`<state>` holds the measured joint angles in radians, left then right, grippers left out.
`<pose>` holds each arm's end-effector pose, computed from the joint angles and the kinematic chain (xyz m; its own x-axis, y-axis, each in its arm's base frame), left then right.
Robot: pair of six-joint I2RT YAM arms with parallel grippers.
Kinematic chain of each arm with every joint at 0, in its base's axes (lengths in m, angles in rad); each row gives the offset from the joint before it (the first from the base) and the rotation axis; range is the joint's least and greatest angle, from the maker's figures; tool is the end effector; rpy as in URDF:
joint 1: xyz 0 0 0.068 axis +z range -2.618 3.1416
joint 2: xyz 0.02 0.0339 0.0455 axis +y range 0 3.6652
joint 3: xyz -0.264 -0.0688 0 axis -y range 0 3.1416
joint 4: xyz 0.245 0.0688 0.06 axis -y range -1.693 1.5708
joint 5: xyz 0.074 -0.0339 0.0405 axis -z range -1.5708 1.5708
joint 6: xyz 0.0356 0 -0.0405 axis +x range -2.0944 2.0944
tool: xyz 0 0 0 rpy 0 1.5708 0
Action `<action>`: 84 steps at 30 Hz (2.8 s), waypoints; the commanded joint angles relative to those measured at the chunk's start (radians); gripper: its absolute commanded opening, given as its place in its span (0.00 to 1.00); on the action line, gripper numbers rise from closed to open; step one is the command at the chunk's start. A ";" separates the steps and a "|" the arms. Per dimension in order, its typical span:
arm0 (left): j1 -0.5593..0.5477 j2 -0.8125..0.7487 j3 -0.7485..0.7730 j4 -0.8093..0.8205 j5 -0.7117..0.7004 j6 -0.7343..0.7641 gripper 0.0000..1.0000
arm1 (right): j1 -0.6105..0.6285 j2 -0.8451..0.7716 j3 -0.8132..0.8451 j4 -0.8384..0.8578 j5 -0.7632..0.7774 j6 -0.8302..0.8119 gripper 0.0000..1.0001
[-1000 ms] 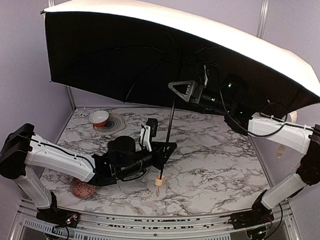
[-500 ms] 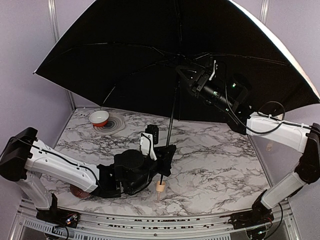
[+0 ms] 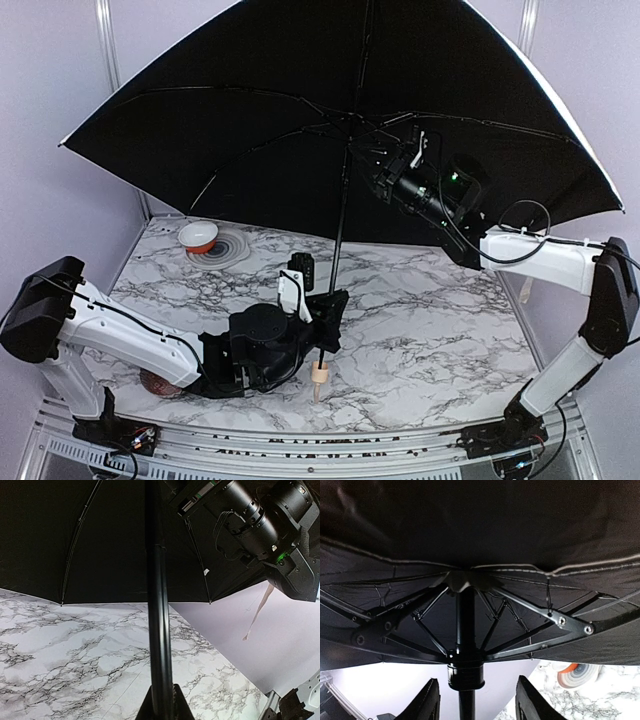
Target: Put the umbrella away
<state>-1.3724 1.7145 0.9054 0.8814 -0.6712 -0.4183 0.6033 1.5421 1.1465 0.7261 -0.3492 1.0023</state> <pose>0.0950 -0.3603 0.2462 -0.2492 -0.3744 -0.8931 0.5956 0.6680 -0.4462 0.2922 0.2161 0.3732 -0.5300 0.5964 -0.6028 -0.6557 0.1626 0.7373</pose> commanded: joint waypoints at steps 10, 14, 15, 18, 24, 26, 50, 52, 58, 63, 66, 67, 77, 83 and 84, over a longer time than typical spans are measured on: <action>-0.004 0.003 -0.003 0.096 0.030 0.042 0.00 | -0.011 0.047 0.078 0.025 -0.011 -0.013 0.48; -0.004 0.008 0.000 0.096 0.032 0.038 0.00 | -0.011 0.054 0.093 0.020 -0.023 -0.025 0.51; -0.003 0.008 0.000 0.096 0.032 0.038 0.00 | -0.011 0.056 0.098 0.021 -0.027 -0.027 0.51; -0.004 0.012 0.003 0.096 0.034 0.040 0.00 | -0.011 0.061 0.101 0.024 -0.026 -0.026 0.47; -0.004 0.017 0.002 0.096 0.039 0.036 0.00 | -0.011 0.080 0.120 0.045 -0.032 -0.016 0.34; -0.004 0.019 0.001 0.096 0.039 0.033 0.00 | -0.010 0.088 0.127 0.058 -0.030 -0.005 0.22; 0.001 0.013 -0.005 0.094 0.016 0.037 0.00 | -0.010 0.043 0.076 0.033 0.003 -0.055 0.25; 0.001 0.014 -0.003 0.094 0.018 0.041 0.00 | -0.011 0.050 0.073 0.044 0.001 -0.050 0.10; 0.004 0.009 -0.003 0.094 0.020 0.027 0.00 | -0.011 0.044 0.073 0.042 -0.012 -0.083 0.00; 0.008 -0.002 -0.002 0.094 0.009 0.024 0.00 | -0.010 0.021 0.078 -0.028 -0.022 -0.127 0.03; 0.017 -0.005 0.000 0.093 -0.005 0.023 0.00 | -0.010 -0.002 0.064 -0.065 -0.039 -0.156 0.21; 0.020 -0.005 0.003 0.091 -0.011 0.027 0.00 | -0.006 -0.015 0.056 -0.085 -0.040 -0.174 0.26; 0.022 0.061 0.157 -0.179 -0.218 0.073 0.00 | 0.137 -0.128 0.101 -0.539 0.417 -0.506 0.52; 0.022 0.079 0.189 -0.211 -0.246 0.110 0.00 | 0.146 -0.088 0.127 -0.596 0.400 -0.489 0.63; 0.022 0.082 0.192 -0.218 -0.245 0.109 0.00 | 0.149 -0.081 0.130 -0.594 0.391 -0.488 0.62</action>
<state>-1.3540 1.7885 1.0538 0.6857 -0.8616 -0.3569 0.7483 1.4364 1.2331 0.2008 0.0071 0.5449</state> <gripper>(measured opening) 0.057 0.623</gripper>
